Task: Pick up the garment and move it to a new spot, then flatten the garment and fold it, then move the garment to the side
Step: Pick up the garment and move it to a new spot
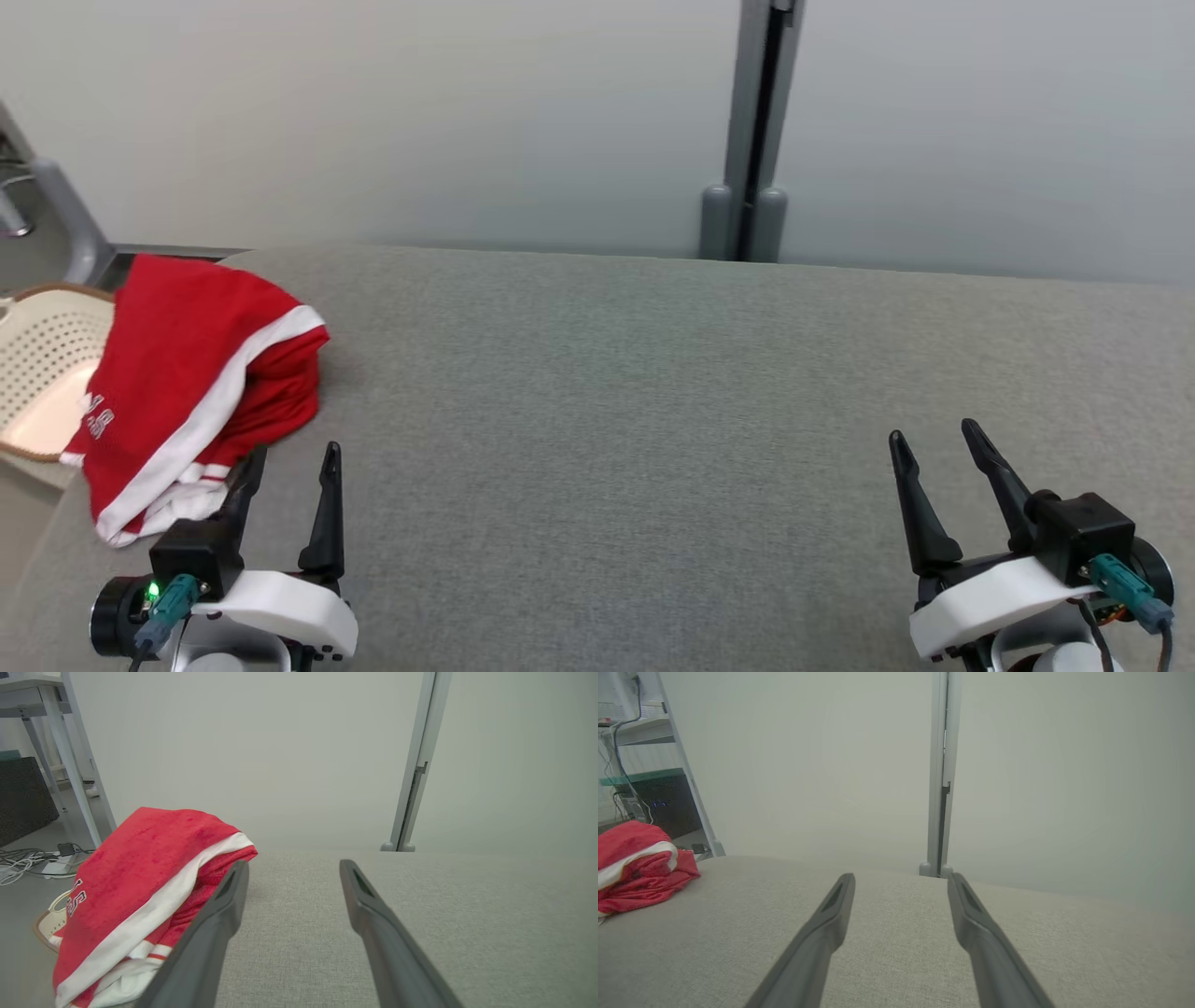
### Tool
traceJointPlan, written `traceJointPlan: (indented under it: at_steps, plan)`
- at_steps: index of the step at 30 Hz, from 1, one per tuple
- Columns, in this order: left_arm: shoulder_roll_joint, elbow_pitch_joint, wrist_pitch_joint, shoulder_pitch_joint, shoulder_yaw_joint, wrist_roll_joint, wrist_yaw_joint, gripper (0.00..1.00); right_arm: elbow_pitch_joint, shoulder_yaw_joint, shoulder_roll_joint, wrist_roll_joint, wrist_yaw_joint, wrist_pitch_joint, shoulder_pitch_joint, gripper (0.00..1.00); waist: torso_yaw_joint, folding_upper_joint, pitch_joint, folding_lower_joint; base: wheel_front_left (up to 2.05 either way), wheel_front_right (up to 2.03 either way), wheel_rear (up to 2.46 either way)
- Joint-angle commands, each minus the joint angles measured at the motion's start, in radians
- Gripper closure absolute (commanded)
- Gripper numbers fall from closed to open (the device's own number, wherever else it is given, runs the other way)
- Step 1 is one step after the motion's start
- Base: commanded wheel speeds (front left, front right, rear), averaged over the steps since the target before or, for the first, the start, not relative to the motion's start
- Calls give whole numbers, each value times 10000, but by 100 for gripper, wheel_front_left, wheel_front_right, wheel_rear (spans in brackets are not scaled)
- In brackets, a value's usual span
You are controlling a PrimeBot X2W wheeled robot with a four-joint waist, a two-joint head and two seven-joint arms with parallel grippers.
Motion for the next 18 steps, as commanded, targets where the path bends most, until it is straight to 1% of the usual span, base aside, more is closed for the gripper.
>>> traceJointPlan:
  at_steps: [1,9,10,14,18]
  plan:
    - [44,6,-3,-246,40,-4,-23,0,-82,11,1,-36,0,23,-67,0,754,0,42,-1,0,0,0]
    - [86,31,-1,-383,145,-21,21,0,-338,68,43,-213,-1,113,-37,0,2373,0,100,-1,0,0,0]
    - [86,31,-1,-383,145,-21,21,0,-338,68,43,-213,-1,113,-37,0,2373,0,100,-1,0,0,0]
    - [99,6,-1,-367,220,-64,-4,0,-475,113,59,-259,-1,186,-32,0,2953,0,158,-1,0,0,0]
    - [99,-51,-3,-388,259,-94,-34,0,-549,182,85,-248,-1,218,-89,0,3326,0,193,-1,0,0,0]
